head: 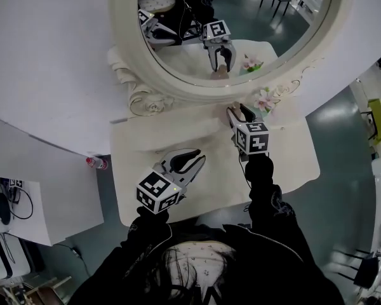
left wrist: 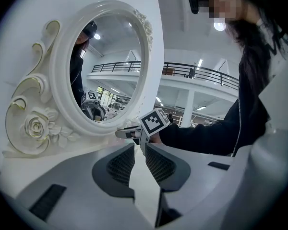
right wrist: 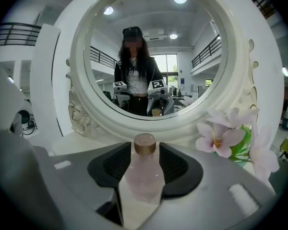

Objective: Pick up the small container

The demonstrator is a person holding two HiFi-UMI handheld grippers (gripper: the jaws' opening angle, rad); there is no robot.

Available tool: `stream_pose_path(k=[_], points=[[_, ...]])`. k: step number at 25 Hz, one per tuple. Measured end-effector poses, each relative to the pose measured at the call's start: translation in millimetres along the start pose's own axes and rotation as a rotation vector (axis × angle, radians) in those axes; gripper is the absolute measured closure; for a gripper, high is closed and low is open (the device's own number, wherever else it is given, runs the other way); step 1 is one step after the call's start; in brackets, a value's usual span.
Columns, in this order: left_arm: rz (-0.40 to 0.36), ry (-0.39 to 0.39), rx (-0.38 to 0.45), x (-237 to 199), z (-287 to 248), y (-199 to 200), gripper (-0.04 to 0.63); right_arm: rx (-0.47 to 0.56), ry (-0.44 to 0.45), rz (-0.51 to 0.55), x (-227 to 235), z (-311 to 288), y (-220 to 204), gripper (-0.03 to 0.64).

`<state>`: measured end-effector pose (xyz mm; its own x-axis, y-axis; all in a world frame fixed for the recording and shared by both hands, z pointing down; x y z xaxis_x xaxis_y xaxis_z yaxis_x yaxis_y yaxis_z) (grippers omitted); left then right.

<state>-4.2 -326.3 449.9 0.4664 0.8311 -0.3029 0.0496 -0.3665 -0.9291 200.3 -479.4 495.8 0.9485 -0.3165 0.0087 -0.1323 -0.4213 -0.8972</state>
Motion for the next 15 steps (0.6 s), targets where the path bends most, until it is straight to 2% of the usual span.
stream_pose_path(k=[15], points=[[0.009,0.022,-0.013,-12,5,-3,0.543,0.013,0.002,-0.023,0,-17,-5,0.437]])
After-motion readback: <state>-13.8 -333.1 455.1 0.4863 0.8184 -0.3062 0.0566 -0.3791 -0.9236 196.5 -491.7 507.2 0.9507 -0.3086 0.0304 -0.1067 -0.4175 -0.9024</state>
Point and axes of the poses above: the fingertips, and each gripper's own axes: z backward along the fingers, x to its right, y out of its top, the point moved 7 cm from there along z, backward along the fingers, and after that the axes turned 5 degrees about -y, right-handed, at the moved point
